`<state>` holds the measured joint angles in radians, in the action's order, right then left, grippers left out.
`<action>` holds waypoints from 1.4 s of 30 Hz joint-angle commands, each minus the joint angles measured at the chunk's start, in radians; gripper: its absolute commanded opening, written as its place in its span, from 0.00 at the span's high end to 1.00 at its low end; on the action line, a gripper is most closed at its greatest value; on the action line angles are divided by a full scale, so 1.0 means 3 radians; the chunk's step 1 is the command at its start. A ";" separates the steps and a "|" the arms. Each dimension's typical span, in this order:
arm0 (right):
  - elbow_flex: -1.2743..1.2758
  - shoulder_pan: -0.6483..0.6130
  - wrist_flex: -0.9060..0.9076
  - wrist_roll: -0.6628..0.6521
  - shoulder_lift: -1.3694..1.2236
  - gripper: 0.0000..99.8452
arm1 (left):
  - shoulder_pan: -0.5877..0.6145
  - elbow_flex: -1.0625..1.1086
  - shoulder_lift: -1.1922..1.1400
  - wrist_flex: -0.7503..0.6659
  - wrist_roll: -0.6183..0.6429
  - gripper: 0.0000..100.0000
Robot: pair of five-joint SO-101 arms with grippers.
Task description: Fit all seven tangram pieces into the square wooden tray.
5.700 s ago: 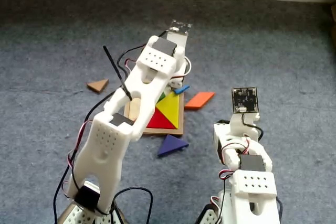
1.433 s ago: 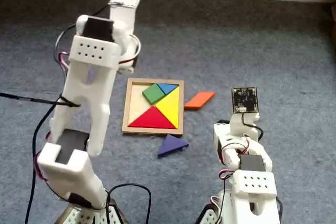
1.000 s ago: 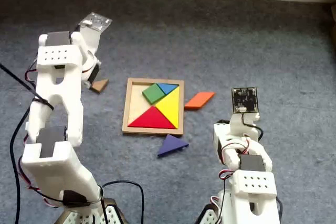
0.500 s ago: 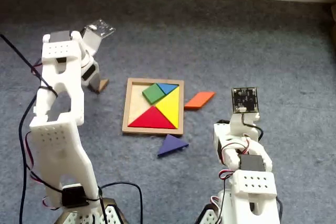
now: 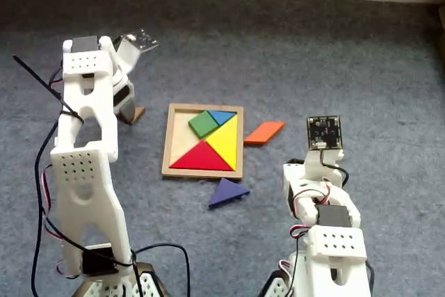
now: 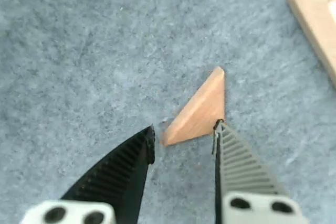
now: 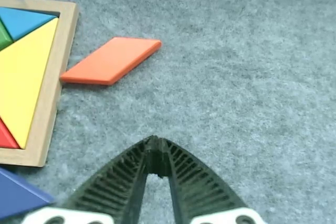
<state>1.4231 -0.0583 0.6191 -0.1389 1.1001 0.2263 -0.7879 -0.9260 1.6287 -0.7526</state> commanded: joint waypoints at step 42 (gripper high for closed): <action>-0.0008 -0.0043 -0.0095 -0.0041 0.0038 0.99 | -0.1031 0.1174 0.1869 0.0440 0.1493 1.00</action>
<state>1.4231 -0.0583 0.6191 -0.1389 1.1001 -0.0100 -0.5040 -0.5194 1.7484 -0.4104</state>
